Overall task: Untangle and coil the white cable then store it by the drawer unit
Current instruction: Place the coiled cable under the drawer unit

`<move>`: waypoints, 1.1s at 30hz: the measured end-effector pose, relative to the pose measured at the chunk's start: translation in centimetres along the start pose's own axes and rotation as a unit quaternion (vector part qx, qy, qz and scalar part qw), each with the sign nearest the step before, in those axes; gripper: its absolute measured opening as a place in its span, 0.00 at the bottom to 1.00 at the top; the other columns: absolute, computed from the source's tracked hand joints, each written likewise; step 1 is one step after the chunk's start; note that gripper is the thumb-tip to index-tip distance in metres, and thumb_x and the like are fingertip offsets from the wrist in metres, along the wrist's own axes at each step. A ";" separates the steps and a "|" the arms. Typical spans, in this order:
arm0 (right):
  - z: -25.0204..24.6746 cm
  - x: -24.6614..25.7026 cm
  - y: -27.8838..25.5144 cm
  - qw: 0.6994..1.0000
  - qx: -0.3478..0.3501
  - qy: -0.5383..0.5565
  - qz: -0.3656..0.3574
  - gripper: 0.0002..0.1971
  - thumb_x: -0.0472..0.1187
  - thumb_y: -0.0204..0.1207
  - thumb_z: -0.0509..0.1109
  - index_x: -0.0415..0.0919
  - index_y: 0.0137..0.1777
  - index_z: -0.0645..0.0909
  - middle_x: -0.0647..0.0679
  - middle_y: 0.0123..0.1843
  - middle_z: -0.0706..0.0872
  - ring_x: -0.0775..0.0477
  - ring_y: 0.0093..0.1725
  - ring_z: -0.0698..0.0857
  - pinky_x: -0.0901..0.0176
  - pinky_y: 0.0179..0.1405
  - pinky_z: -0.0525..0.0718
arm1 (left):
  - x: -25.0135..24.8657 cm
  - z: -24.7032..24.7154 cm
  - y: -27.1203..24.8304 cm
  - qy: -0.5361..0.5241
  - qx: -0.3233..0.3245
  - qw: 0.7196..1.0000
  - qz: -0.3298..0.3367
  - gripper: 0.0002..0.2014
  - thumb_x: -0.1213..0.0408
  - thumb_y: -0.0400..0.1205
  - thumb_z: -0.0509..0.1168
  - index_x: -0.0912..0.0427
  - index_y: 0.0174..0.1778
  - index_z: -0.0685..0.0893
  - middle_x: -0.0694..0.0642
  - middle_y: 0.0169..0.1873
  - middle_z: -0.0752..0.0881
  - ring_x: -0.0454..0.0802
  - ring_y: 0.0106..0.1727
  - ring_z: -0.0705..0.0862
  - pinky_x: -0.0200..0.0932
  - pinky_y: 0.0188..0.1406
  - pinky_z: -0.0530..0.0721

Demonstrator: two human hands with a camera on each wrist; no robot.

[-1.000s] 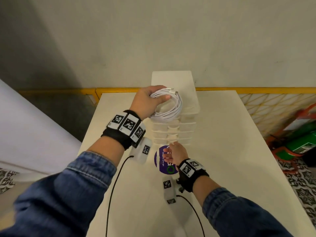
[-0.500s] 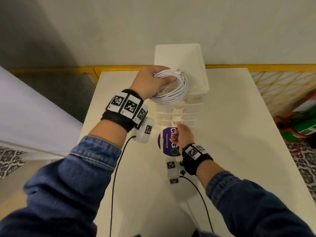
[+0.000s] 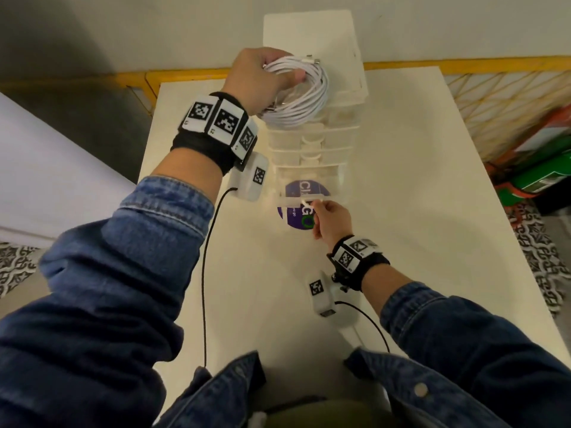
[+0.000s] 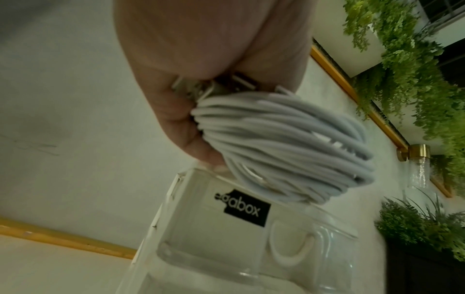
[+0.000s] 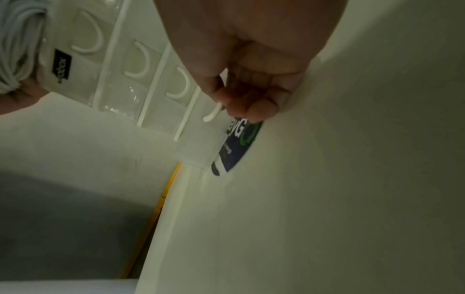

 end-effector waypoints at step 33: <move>-6.4 1.7 -0.1 0.958 0.007 -0.279 -0.058 0.22 0.51 0.83 0.54 0.40 0.71 0.70 0.35 0.63 0.83 0.34 0.63 0.80 0.49 0.60 0.75 | 6.5 9.2 -8.8 -0.131 0.053 0.986 -0.090 0.13 0.66 0.76 0.73 0.57 0.57 0.87 0.49 0.45 0.90 0.42 0.45 0.87 0.40 0.53 0.81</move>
Point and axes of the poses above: each hand's wrist, its own y-axis towards the middle knuckle, its own z-axis out of the palm, x = y × z, the point moved 7 cm from there along y, towards the middle knuckle
